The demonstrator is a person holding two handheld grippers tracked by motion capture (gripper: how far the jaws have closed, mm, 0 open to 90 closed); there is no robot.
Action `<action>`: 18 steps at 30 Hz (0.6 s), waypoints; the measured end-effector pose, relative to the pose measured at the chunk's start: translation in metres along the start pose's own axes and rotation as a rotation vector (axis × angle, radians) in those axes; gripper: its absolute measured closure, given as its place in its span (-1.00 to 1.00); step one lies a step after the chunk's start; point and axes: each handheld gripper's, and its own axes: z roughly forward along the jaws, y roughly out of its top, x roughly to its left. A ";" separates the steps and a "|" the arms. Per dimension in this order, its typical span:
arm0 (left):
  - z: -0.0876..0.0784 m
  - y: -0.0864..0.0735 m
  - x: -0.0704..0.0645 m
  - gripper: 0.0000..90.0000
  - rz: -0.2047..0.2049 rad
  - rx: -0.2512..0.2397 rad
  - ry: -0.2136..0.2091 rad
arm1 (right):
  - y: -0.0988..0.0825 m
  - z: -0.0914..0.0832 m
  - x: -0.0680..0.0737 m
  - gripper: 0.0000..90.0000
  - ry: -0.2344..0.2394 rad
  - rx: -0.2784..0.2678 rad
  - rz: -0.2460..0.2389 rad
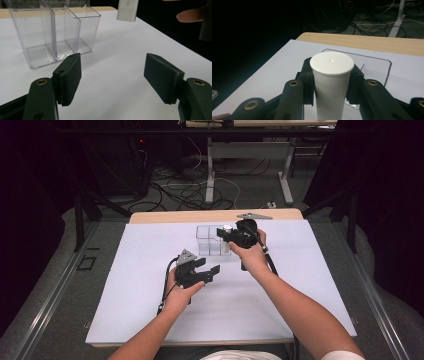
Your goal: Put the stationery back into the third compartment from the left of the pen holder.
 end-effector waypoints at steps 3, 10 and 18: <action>-0.001 0.000 0.002 -0.33 0.020 0.005 0.023 | 0.003 0.002 -0.001 0.46 -0.016 -0.008 -0.019; -0.005 0.002 0.009 -0.34 0.045 0.015 0.073 | 0.008 0.008 -0.002 0.46 -0.054 -0.031 -0.071; -0.008 0.000 0.021 -0.40 0.013 0.059 0.132 | 0.015 0.017 -0.006 0.46 -0.106 -0.075 -0.130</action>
